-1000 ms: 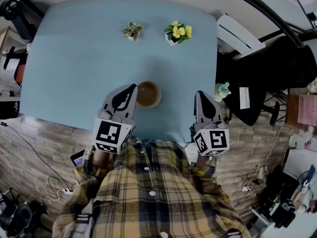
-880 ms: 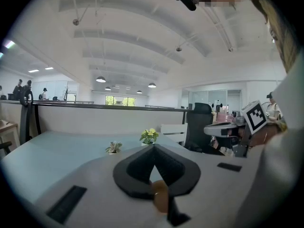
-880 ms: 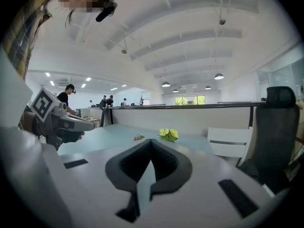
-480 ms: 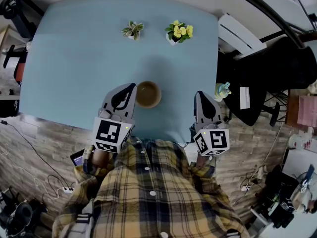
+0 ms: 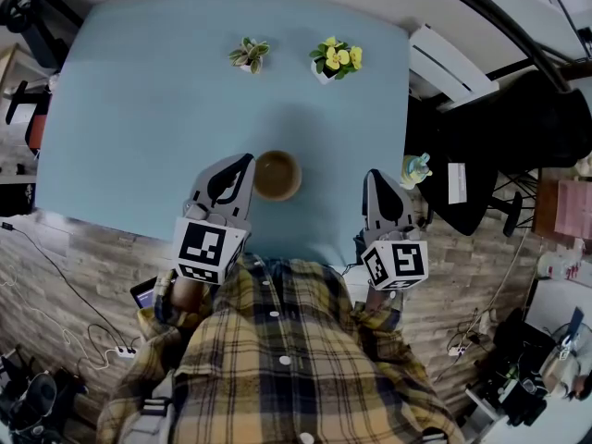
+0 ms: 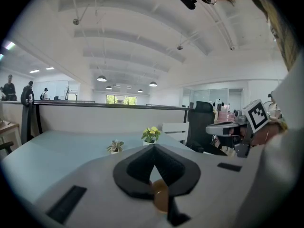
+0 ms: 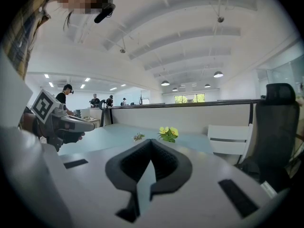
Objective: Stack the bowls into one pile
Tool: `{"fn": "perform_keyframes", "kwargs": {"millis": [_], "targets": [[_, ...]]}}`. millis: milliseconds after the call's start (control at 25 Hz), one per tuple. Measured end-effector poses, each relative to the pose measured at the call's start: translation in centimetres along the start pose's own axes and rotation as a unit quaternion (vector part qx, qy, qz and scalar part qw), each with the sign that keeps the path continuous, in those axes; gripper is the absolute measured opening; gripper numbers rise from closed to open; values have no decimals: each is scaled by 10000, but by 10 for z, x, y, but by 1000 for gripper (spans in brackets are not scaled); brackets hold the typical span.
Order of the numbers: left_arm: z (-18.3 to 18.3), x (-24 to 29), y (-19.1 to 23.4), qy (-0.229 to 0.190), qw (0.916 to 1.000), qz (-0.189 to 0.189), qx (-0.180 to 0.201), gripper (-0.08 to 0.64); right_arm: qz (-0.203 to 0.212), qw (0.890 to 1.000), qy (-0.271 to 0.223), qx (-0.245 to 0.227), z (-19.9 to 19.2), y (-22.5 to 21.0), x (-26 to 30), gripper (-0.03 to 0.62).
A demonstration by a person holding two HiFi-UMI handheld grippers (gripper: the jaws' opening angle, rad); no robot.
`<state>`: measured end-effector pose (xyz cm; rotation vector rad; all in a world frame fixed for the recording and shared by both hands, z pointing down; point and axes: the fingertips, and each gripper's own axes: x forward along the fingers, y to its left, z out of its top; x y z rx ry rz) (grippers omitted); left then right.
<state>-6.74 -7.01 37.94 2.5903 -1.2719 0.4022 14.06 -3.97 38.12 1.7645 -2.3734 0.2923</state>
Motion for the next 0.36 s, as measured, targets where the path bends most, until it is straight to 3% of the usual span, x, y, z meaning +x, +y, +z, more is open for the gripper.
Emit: {"fn": "perform_keyframes", "kwargs": {"millis": [360], "targets": [[1,3,0,-17,10000,-23,89,-11,-6,10000,13,23,-2,-3,1,2]]}}
